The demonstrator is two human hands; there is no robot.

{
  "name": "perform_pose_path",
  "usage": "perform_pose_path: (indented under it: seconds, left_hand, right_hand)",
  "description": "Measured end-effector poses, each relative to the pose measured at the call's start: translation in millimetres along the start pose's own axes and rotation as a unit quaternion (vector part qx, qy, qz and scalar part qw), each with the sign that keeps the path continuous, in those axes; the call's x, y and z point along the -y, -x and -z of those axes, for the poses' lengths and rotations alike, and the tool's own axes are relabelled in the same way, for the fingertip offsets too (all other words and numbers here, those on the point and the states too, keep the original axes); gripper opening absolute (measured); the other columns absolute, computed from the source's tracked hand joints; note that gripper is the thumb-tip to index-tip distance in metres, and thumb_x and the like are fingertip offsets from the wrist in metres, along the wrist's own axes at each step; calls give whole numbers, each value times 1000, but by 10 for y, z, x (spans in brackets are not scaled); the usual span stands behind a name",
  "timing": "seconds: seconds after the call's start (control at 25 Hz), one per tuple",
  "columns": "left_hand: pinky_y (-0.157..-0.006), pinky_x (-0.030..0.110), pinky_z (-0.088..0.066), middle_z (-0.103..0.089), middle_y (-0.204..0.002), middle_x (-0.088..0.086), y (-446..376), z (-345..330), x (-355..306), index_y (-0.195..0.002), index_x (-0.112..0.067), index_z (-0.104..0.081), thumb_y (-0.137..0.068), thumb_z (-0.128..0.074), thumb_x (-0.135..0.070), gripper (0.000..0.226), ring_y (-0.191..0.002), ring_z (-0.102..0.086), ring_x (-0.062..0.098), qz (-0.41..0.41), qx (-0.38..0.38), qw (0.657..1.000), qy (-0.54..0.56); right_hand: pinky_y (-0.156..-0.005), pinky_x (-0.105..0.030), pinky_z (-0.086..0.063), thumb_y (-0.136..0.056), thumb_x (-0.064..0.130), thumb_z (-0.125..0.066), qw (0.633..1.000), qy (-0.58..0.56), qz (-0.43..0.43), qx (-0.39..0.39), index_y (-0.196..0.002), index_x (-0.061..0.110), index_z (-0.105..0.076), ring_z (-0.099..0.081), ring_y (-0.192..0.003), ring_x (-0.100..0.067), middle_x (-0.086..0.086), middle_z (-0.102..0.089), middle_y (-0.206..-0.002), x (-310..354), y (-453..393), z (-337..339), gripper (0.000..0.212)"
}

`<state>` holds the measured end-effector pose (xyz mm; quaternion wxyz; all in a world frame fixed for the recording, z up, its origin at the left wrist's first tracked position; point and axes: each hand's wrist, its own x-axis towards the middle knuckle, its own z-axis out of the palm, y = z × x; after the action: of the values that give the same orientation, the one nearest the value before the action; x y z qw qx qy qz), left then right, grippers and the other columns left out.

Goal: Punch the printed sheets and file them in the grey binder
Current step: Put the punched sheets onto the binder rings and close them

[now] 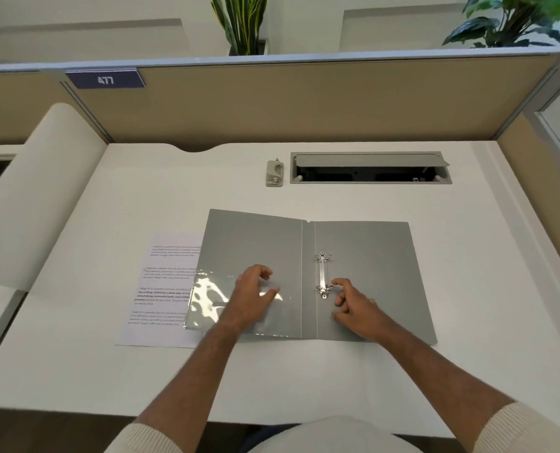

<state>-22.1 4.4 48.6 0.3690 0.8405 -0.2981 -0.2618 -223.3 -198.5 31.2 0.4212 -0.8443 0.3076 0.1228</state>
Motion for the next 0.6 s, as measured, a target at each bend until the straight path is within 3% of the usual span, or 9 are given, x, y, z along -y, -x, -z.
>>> perform_pose_path:
  seconds: [0.12,0.36,0.48,0.6]
  left_hand:
    - [-90,32,-50,-62,-116,-1,73,340,164,-112,-24,-62,-92,-79,-14,27,-104,-59,20,16,-106,994,12]
    - [-95,43,-53,-61,-123,3,250,1036,659,-117,-18,-66,-96,-74,-14,22,-113,-59,25,100,-234,966,36]
    - [-104,49,-51,-59,-130,10,307,1245,912,-125,-13,-65,-96,-73,-19,30,-123,-58,33,183,-274,944,9]
    - [-112,57,-44,-52,-145,19,346,1411,1151,-140,-8,-58,-93,-77,-34,57,-135,-50,44,311,-252,915,-49]
  right_hand:
    - [-100,-37,-31,-90,22,-66,1000,4,-8,-20,-145,32,-37,-62,-88,-13,8,-60,-104,17,0,-37,63]
    - [-100,-36,-29,-91,21,-69,999,-10,-19,-45,-145,29,-39,-64,-90,-13,7,-60,-102,104,4,-96,62]
    - [-104,-42,-35,-91,20,-70,998,-13,-23,-59,-143,29,-41,-64,-88,-12,9,-60,-99,91,-9,-127,61]
    - [-104,-43,-36,-90,20,-72,997,-13,-22,-66,-141,30,-42,-65,-86,-11,10,-60,-98,87,-21,-154,59]
